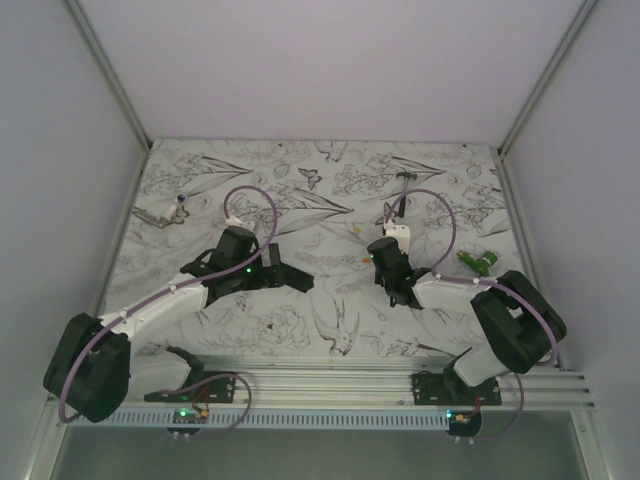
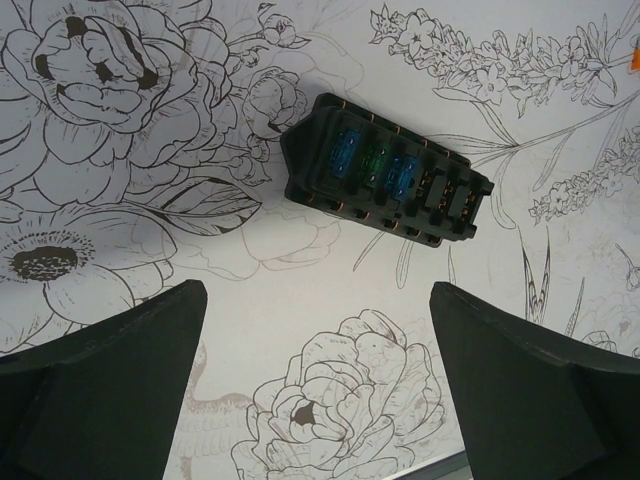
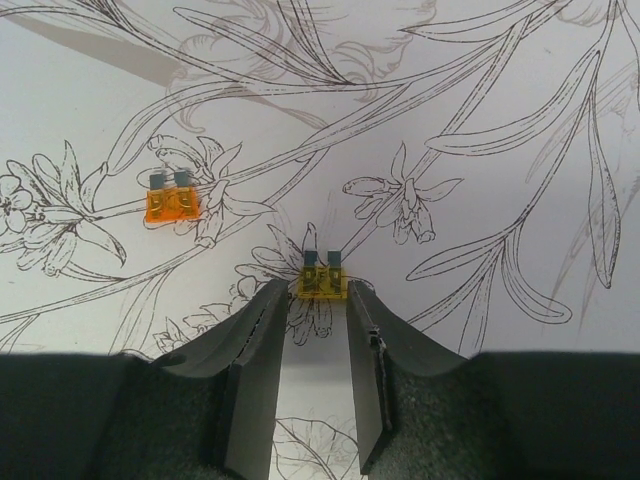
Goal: Snap on the fuse box
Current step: Pick up the fuse from the center of the board.
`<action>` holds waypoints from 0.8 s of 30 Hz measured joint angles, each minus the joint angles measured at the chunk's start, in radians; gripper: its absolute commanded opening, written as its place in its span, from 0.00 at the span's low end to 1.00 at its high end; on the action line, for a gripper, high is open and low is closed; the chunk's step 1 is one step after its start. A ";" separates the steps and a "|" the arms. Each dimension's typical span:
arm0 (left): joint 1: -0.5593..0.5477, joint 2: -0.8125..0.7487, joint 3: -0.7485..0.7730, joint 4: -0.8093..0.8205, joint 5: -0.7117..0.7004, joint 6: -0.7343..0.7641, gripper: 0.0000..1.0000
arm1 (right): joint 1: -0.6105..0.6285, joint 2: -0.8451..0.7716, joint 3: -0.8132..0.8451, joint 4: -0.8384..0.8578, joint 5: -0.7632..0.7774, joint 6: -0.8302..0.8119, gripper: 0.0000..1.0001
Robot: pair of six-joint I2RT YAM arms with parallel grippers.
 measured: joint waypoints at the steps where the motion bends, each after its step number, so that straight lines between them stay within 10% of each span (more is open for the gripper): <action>1: 0.000 0.000 0.000 0.000 0.002 0.000 1.00 | 0.000 0.000 0.000 0.000 0.002 0.000 0.35; 24: 0.000 -0.039 0.002 0.000 0.071 -0.008 1.00 | -0.026 0.005 -0.012 0.039 -0.006 -0.007 0.29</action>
